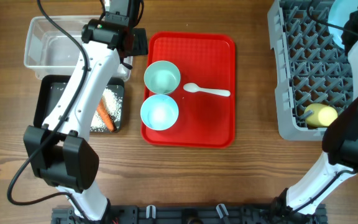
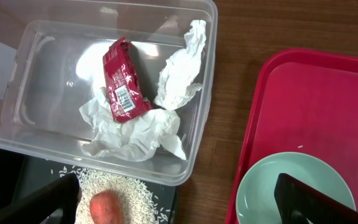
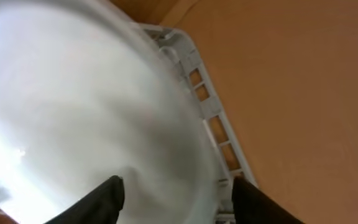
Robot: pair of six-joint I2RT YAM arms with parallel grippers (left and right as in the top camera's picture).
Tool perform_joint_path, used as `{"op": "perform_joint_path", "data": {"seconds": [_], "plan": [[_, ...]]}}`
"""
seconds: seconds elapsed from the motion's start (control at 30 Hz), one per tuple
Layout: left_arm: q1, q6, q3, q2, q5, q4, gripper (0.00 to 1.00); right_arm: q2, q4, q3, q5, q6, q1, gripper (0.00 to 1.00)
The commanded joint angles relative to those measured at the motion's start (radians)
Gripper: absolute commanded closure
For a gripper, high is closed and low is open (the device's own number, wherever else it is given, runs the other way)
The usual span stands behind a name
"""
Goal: Sort waste into correct bins and load items into the dishwasher rack
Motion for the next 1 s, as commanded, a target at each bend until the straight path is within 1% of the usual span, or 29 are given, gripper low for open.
{"op": "perform_joint_path", "data": {"seconds": [0.0,0.1,0.2,0.43,0.53,0.63,0.7,0.73,0.8,0.9,0.97], "plan": [[0.002,0.002,0.011,-0.006,-0.020,0.002,0.00,0.023,-0.015,0.003,-0.012,0.069,0.004,0.21],[0.002,0.002,0.011,-0.006,-0.020,0.003,0.00,0.013,-0.024,0.003,-0.012,0.079,0.004,0.18],[0.002,0.002,0.011,-0.006,-0.020,0.003,0.00,-0.018,-0.034,0.003,-0.013,0.127,0.004,0.15],[0.002,0.002,0.011,-0.006,-0.020,0.003,0.00,-0.049,-0.052,0.003,-0.022,0.152,0.003,0.15],[0.002,0.002,0.011,-0.006,-0.020,0.003,0.00,-0.049,-0.096,0.003,-0.108,0.254,-0.014,0.14],[0.002,0.002,0.011,-0.006,-0.020,0.003,0.00,-0.051,-0.156,0.017,-0.265,0.372,-0.055,0.13],[0.002,0.002,0.011,-0.006,-0.020,0.003,0.00,-0.062,-0.223,0.043,-0.407,0.411,-0.084,0.13],[0.002,0.002,0.011,-0.006,-0.020,0.003,0.00,-0.073,-0.258,0.055,-0.486,0.413,-0.098,0.11],[0.002,0.002,0.011,-0.006,-0.020,0.003,0.00,-0.111,-0.306,0.063,-0.623,0.411,-0.119,0.09],[0.002,0.002,0.011,-0.006,-0.020,0.003,0.00,-0.165,-0.301,0.063,-0.689,0.434,-0.146,0.09],[0.002,0.002,0.011,-0.006,-0.020,0.003,0.00,-0.179,-0.263,0.063,-0.689,0.518,-0.164,0.09]]}}
